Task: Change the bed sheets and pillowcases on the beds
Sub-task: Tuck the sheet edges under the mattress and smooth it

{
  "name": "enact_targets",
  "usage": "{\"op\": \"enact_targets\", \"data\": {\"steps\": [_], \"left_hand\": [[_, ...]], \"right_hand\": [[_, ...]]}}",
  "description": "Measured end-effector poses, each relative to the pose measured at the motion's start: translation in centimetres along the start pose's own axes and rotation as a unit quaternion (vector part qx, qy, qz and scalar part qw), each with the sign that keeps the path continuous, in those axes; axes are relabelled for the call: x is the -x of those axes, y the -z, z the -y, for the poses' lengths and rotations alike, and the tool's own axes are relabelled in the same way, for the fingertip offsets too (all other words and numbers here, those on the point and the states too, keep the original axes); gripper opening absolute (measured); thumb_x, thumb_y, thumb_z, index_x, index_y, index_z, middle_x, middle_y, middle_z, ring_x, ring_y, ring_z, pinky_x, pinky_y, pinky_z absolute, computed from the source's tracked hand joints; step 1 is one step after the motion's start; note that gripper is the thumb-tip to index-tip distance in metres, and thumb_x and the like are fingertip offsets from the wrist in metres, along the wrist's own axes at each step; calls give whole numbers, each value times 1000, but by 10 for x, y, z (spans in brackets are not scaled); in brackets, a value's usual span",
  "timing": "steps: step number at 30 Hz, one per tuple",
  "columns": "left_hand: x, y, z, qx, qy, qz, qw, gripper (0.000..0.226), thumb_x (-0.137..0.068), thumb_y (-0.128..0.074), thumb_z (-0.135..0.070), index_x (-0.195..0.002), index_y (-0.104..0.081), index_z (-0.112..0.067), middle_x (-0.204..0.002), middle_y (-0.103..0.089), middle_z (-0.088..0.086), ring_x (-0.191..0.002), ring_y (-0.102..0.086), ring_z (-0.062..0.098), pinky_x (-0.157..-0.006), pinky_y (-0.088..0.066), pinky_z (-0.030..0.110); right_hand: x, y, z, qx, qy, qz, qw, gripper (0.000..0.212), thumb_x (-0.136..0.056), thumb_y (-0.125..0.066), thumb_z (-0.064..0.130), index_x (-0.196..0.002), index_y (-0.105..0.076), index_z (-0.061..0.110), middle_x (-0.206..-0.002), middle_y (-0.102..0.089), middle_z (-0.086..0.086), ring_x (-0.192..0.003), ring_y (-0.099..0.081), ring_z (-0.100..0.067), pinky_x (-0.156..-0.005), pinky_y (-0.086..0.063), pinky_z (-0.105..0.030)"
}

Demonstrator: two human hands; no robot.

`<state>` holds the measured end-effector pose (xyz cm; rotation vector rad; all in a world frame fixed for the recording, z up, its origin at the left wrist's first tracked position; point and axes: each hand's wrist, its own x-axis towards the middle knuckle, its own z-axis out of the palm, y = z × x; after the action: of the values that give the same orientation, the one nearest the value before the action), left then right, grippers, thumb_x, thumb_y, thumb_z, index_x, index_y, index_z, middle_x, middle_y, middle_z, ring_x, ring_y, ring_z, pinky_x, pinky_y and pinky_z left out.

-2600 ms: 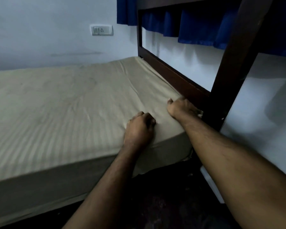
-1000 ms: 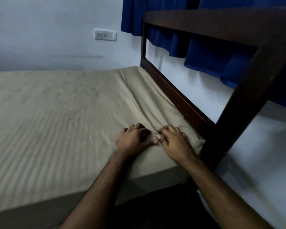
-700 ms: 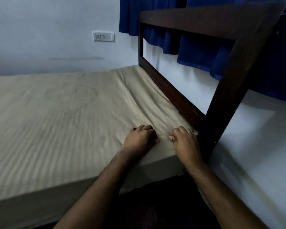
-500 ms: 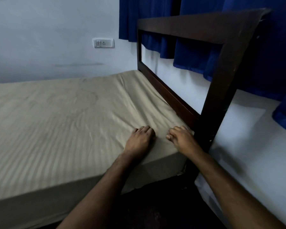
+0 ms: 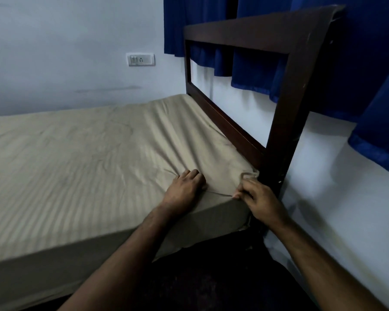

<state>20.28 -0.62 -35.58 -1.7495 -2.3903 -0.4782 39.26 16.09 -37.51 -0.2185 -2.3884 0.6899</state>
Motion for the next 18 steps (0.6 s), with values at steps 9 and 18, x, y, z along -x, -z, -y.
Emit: {"op": "enact_targets", "data": {"steps": [9, 18], "left_hand": [[6, -12, -21, -128, -195, -86, 969, 48, -95, -46, -65, -106, -63, -22, -111, -60, 1, -100, -58, 23, -73, -48, 37], [14, -23, -45, -158, -203, -128, 958, 17, -96, -50, -28, -99, -64, -19, -97, -60, 0, -92, -58, 21, -74, -43, 39]], "right_hand": [[22, -4, -1, 140, -6, -97, 985, 25, -91, -69, 10, -116, -71, 8, -110, -61, -8, -106, -54, -20, -93, -43, -28], [0, -2, 3, 182, 13, -26, 983, 12, -91, -56, 20, -82, -61, 14, -88, -58, -4, -90, -56, -25, -77, -45, -36]]}}
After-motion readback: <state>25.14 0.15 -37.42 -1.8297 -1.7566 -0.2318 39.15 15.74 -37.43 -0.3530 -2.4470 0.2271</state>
